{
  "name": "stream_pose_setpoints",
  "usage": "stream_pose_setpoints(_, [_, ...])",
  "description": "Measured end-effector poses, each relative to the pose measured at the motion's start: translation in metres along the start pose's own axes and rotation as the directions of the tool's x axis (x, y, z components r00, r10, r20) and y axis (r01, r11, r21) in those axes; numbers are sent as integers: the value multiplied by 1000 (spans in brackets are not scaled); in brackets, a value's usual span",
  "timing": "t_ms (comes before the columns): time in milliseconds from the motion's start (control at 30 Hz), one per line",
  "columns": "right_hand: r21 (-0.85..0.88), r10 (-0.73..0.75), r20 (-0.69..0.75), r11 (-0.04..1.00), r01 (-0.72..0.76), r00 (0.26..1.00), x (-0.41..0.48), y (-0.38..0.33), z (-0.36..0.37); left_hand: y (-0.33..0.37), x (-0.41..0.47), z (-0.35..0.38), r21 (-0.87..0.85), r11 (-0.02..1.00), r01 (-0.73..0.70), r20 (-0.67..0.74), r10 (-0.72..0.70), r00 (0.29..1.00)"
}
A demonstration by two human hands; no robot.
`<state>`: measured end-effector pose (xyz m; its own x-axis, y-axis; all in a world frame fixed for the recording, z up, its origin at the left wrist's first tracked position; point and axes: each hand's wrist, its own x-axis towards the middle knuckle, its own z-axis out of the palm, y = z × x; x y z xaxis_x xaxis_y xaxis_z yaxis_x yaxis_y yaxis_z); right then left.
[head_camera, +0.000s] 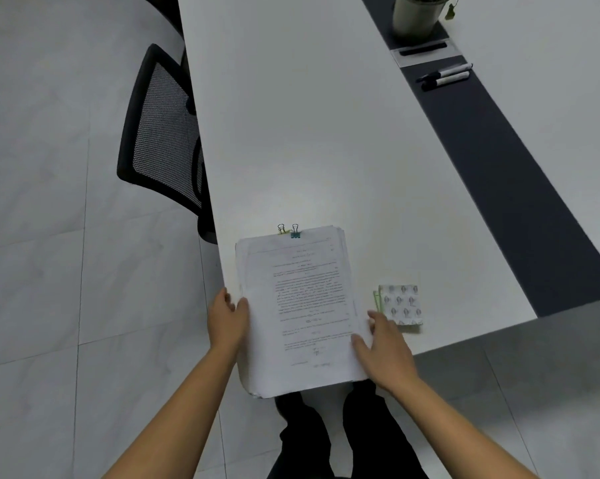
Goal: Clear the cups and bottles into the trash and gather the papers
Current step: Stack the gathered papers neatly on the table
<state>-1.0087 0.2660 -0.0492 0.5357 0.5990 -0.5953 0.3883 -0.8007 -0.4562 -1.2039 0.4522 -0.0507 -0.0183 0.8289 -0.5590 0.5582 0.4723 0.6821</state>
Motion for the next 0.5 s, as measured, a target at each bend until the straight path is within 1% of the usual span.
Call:
stream_pose_setpoints(67, [98, -58, -24, 993, 60, 998, 18, -20, -9, 11, 5, 2, -72, 997, 5, -6, -6, 1000])
stream_pose_setpoints(133, [171, -80, 12, 982, 77, 997, 40, -43, -15, 19, 11, 8, -137, 991, 12, 24, -9, 1000])
stream_pose_setpoints(200, [210, -83, 61, 975, 69, 995, 61, -59, -16, 24, 15, 15, -176, 983, 58, 113, -39, 993])
stream_pose_setpoints(267, [193, -103, 103, 978, 82, 989, 75, -62, -11, 24, 16, 20, -149, 985, 89, 206, -57, 977])
stream_pose_setpoints(300, [198, -121, 123, 976, 96, 985, 76, -63, -12, 26, 13, 19, -151, 984, 89, 225, -53, 973])
stream_pose_setpoints(367, [249, -155, 151, 962, 114, 976, 61, -67, -23, 29, 4, 14, -188, 978, 90, 211, -49, 976])
stream_pose_setpoints(400, [269, -147, 161, 958, 100, 976, 52, -65, -28, 29, -2, 10, -202, 974, 100, 197, -60, 979])
stream_pose_setpoints(500, [279, -42, 142, 960, 1, 989, 35, -43, -27, 21, -24, -4, -232, 960, 156, 173, -117, 978])
